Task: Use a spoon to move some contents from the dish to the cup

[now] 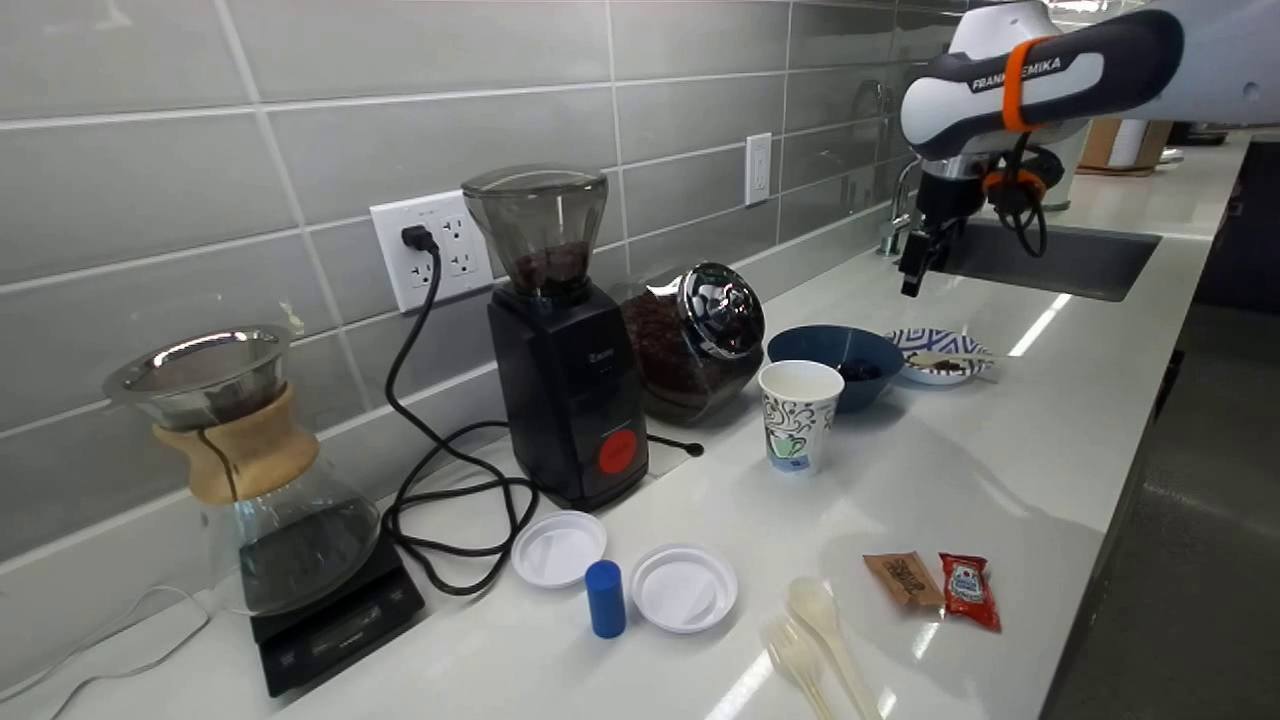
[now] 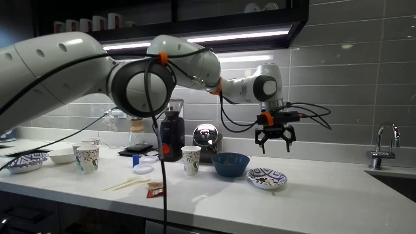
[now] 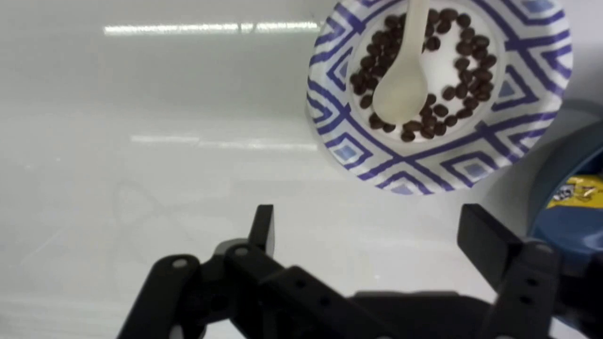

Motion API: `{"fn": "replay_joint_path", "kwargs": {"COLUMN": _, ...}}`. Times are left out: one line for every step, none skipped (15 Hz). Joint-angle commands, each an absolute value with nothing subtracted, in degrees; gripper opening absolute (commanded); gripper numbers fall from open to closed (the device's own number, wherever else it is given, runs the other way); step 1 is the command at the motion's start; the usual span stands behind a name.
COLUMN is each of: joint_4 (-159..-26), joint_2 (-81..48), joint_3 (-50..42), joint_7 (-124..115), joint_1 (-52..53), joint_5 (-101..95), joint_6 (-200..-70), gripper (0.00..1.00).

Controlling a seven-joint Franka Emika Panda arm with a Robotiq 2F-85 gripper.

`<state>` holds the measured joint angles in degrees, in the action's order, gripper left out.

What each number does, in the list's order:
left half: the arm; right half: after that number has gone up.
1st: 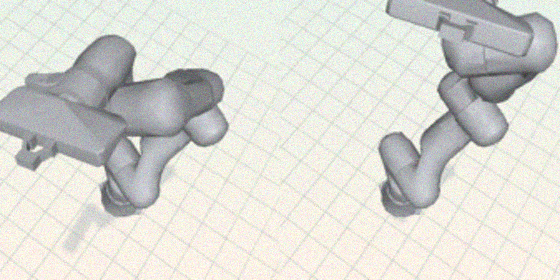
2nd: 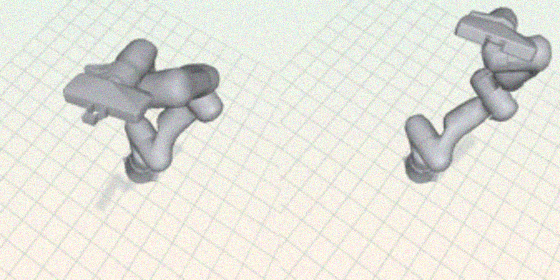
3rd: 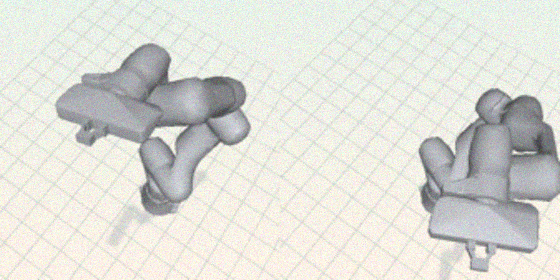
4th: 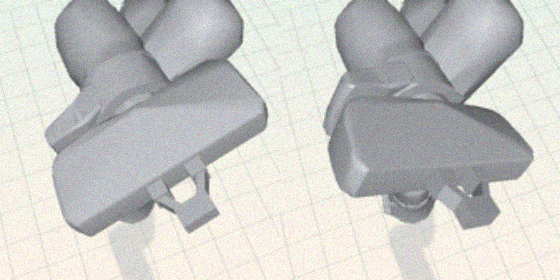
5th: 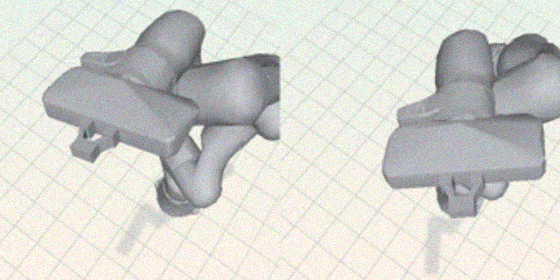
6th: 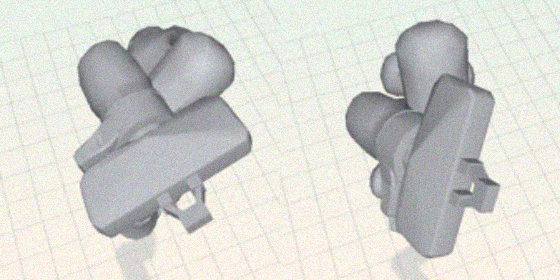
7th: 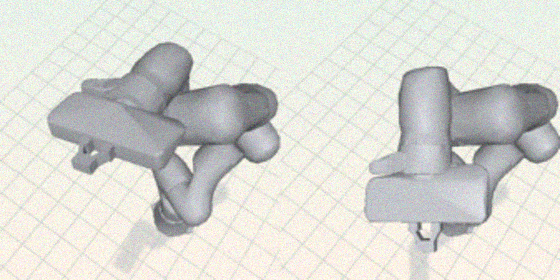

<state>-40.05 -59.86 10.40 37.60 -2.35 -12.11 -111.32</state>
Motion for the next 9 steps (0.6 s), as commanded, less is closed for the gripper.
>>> {"fn": "replay_joint_path", "kwargs": {"joint_4": -52.86, "joint_2": -52.96, "joint_3": 16.82, "joint_7": 40.54, "joint_1": -8.02, "joint_5": -5.18, "joint_6": -117.46, "gripper": 1.00}}
{"fn": "replay_joint_path", "kwargs": {"joint_4": -55.25, "joint_2": -51.74, "joint_3": 18.12, "joint_7": 41.21, "joint_1": -9.29, "joint_5": -3.83, "joint_6": -117.24, "gripper": 1.00}}
{"fn": "replay_joint_path", "kwargs": {"joint_4": -57.43, "joint_2": -50.59, "joint_3": 18.94, "joint_7": 41.57, "joint_1": -10.29, "joint_5": -3.12, "joint_6": -117.25, "gripper": 1.00}}
{"fn": "replay_joint_path", "kwargs": {"joint_4": -59.77, "joint_2": -49.31, "joint_3": 19.72, "joint_7": 41.78, "joint_1": -11.30, "joint_5": -2.55, "joint_6": -117.38, "gripper": 1.00}}
{"fn": "replay_joint_path", "kwargs": {"joint_4": -62.00, "joint_2": -47.92, "joint_3": 20.14, "joint_7": 40.85, "joint_1": -12.14, "joint_5": -2.11, "joint_6": -117.47, "gripper": 1.00}}
{"fn": "replay_joint_path", "kwargs": {"joint_4": -64.29, "joint_2": -46.47, "joint_3": 19.91, "joint_7": 38.84, "joint_1": -12.60, "joint_5": -2.15, "joint_6": -117.78, "gripper": 1.00}}
{"fn": "replay_joint_path", "kwargs": {"joint_4": -66.50, "joint_2": -45.00, "joint_3": 19.61, "joint_7": 37.70, "joint_1": -12.94, "joint_5": -2.55, "joint_6": -119.27, "gripper": 1.00}}
{"fn": "replay_joint_path", "kwargs": {"joint_4": -68.61, "joint_2": -42.93, "joint_3": 15.27, "joint_7": 37.57, "joint_1": -11.04, "joint_5": -0.02, "joint_6": -120.14, "gripper": 1.00}}
{"fn": "replay_joint_path", "kwargs": {"joint_4": -70.87, "joint_2": -41.17, "joint_3": 13.71, "joint_7": 35.86, "joint_1": -10.47, "joint_5": -0.75, "joint_6": -121.15, "gripper": 1.00}}
